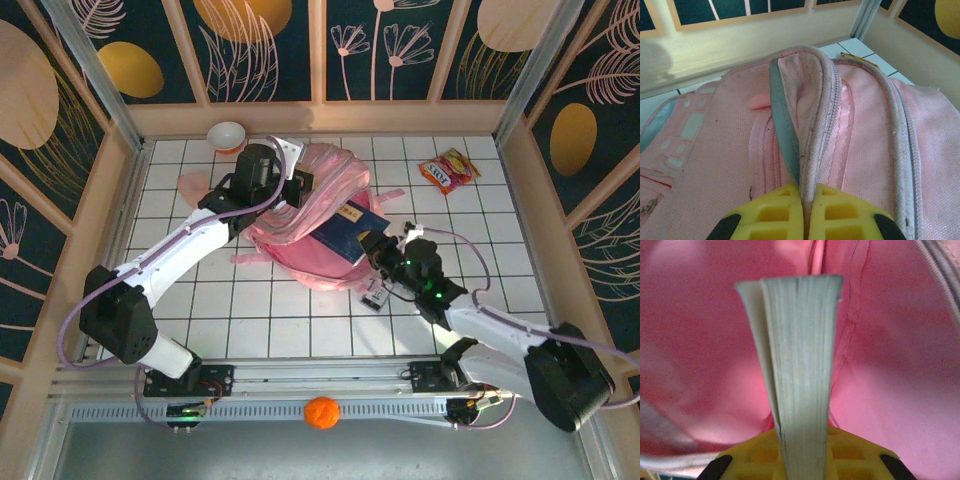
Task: Pack the student bag
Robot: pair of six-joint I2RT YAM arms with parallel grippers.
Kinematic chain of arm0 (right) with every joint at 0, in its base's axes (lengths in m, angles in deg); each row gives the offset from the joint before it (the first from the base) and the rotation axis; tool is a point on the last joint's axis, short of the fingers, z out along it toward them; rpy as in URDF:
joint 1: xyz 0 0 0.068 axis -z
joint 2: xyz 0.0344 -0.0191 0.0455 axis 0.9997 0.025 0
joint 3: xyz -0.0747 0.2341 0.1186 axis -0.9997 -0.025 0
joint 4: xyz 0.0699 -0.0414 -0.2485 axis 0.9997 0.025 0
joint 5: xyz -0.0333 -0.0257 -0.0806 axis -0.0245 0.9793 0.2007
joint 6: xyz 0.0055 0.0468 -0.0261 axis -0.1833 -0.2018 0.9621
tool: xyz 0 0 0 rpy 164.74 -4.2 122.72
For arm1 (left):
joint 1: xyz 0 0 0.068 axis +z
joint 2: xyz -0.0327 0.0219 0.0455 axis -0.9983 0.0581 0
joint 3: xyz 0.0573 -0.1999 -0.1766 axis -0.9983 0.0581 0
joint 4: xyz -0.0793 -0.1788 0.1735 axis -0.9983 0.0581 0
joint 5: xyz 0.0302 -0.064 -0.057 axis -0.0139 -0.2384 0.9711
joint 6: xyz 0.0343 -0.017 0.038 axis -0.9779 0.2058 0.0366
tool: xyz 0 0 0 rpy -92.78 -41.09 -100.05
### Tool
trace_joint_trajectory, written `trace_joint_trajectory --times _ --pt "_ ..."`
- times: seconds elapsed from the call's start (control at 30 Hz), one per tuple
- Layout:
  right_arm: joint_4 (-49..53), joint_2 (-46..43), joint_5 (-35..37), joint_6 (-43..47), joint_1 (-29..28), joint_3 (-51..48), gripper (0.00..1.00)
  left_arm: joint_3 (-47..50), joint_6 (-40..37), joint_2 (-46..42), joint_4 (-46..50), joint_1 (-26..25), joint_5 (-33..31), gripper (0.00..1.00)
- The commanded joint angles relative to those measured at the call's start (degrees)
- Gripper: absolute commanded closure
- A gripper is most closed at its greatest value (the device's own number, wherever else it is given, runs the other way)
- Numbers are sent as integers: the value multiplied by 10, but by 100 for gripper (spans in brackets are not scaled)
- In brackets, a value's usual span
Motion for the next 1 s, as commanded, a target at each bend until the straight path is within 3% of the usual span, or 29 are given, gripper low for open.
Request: trace_joint_trajectory --times 0.0,0.13,0.57,0.77,0.87,0.97 --pt "-139 51 66 -19 -17 40 100 -27 16 -14 -94 3 24 100" --pt "-167 130 105 -24 -31 77 100 -23 14 -17 -97 3 22 100" --pt "-245 402 99 -77 -33 235 100 -22 9 -23 -97 3 33 100" --pt "-188 483 97 -90 -36 299 100 -21 5 -22 -96 3 19 100" --pt "-154 506 97 -102 -37 312 91 -19 5 -21 -96 3 17 100" --pt "-103 507 94 -101 -38 320 68 -19 3 -17 -94 4 15 100"
